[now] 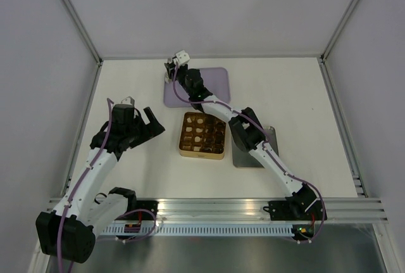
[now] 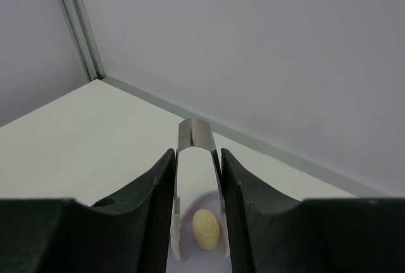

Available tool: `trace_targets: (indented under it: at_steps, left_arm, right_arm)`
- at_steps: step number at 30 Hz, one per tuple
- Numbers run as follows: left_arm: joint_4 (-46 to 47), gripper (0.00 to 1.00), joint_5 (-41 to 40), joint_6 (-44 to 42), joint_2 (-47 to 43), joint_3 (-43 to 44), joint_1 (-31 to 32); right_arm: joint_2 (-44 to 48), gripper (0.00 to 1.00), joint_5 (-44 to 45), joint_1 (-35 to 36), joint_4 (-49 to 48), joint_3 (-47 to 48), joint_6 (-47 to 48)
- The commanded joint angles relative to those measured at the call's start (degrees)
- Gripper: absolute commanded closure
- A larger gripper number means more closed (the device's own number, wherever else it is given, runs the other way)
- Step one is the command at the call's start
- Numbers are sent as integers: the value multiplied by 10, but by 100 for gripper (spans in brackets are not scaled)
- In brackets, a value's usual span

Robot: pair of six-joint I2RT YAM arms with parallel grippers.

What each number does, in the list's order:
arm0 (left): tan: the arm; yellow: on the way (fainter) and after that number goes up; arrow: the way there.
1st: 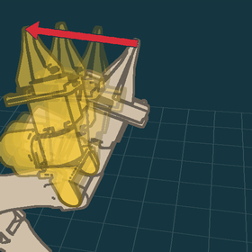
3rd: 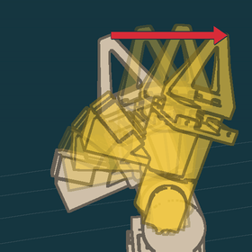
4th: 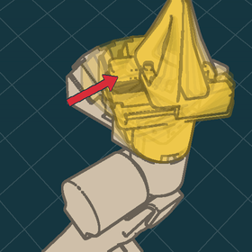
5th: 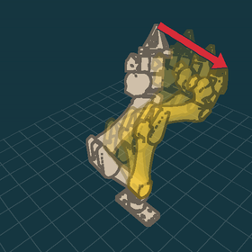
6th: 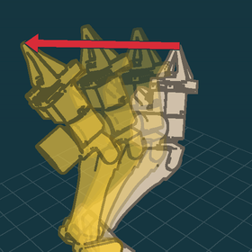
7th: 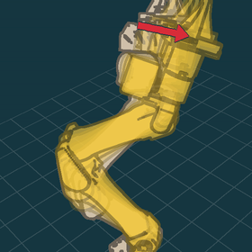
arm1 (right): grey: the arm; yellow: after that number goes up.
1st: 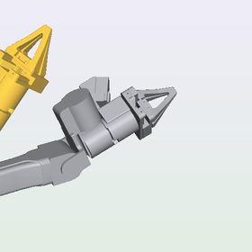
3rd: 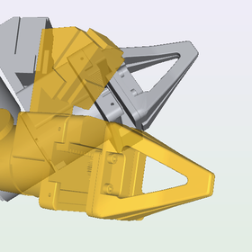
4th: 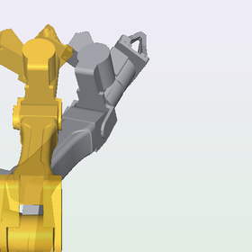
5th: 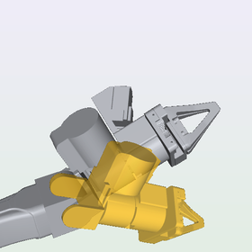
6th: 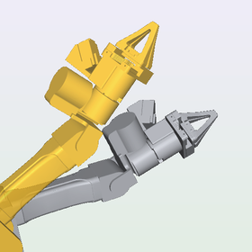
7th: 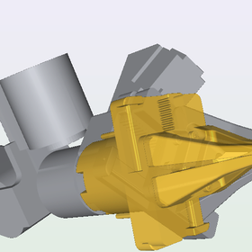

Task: Pack the chocolate
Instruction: Pick up the fake chocolate from the plate.

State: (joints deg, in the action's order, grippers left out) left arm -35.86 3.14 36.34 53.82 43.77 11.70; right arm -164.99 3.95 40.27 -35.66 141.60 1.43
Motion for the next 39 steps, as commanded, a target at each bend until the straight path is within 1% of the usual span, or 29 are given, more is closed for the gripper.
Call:
trace_targets:
  at_steps: [1, 2, 10, 20, 22, 24, 28, 30, 31, 32, 36, 39]
  left_arm:
    - [5, 0, 0, -12, -8, 14, -3]
    - [5, 0, 0, -12, -7, 14, -3]
    - [4, 0, 1, -10, -6, 14, -3]
    - [4, 0, 1, -8, -6, 16, -3]
    - [3, 0, 1, -7, -7, 17, -3]
    - [3, 0, 0, -7, -9, 18, -3]
    - [3, 0, 1, -8, -9, 18, -3]
    - [3, 0, 2, -8, -8, 18, -3]
    - [3, 0, 2, -8, -8, 18, -3]
    - [3, 0, 3, -8, -9, 18, -3]
    - [3, 0, 1, -8, -7, 17, -3]
    - [3, 0, 2, -7, -6, 18, -3]
  right_arm:
    - [-22, 60, 8, 1, -10, 20, -13]
    - [-26, 60, 8, 0, -13, 21, -31]
    - [-38, 61, 8, -1, -20, 32, -41]
    - [-28, 67, 5, -2, -23, 32, -38]
    - [-11, 69, 6, -2, -24, 11, -34]
    - [8, 71, 5, -2, -32, -31, -28]
    - [76, 73, 4, -2, -56, -107, -20]
    - [102, 75, 7, -2, -66, -159, 3]
    - [129, 75, 5, -3, -84, -178, 8]
    - [142, 76, 3, -3, -94, -217, 11]
    - [207, 77, -3, -2, -139, -294, 21]
    - [235, 77, -9, -2, -157, -347, 23]
